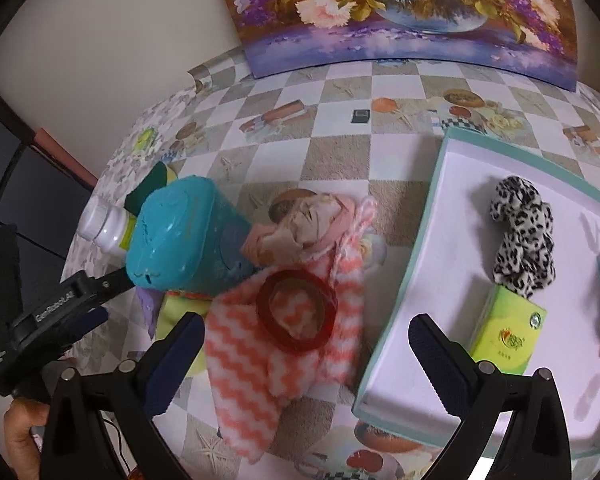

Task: Organize soft objects
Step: 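Move the left tool to the purple wipes pack while the right tool approaches the red ring, then close the left tool on the purple wipes pack while the right tool grasps the red ring, then carry the wipes pack and red ring over the white tray with both tools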

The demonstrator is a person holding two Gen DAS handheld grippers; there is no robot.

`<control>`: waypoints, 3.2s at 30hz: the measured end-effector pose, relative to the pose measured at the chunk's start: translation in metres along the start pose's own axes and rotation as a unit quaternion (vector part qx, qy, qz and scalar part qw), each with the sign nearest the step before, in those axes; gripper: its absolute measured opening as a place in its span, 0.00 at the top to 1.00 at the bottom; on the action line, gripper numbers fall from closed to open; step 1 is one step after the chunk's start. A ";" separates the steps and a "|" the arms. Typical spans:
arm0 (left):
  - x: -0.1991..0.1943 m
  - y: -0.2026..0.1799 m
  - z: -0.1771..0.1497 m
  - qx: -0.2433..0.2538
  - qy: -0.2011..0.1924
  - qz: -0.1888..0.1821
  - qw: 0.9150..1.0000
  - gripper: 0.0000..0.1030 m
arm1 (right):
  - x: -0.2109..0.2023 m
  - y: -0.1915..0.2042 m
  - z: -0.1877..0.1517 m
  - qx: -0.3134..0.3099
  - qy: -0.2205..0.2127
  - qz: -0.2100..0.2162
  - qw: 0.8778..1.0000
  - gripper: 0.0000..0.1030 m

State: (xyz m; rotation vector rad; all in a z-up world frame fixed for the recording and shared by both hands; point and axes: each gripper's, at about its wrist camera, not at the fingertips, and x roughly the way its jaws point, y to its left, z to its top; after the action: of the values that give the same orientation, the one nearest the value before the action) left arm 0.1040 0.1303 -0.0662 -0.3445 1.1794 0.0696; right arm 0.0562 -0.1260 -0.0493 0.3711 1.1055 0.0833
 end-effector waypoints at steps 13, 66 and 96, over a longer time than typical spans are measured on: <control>0.023 0.015 0.003 -0.020 0.027 -0.009 0.999 0.05 | 0.021 0.008 0.004 -0.023 0.015 0.034 0.999 0.15; -0.091 -0.078 -0.039 0.087 -0.059 -0.080 0.991 0.65 | -0.057 -0.033 -0.002 0.042 -0.056 0.007 0.998 0.47; -0.039 -0.235 -0.145 0.272 0.007 -0.141 0.952 0.65 | -0.087 -0.189 -0.033 0.247 -0.022 -0.119 0.962 0.47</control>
State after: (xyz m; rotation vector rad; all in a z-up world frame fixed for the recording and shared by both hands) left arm 0.0144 -0.1301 -0.0261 -0.0204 1.1024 -0.5013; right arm -0.0345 -0.3164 -0.0504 0.6778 1.1126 -0.4192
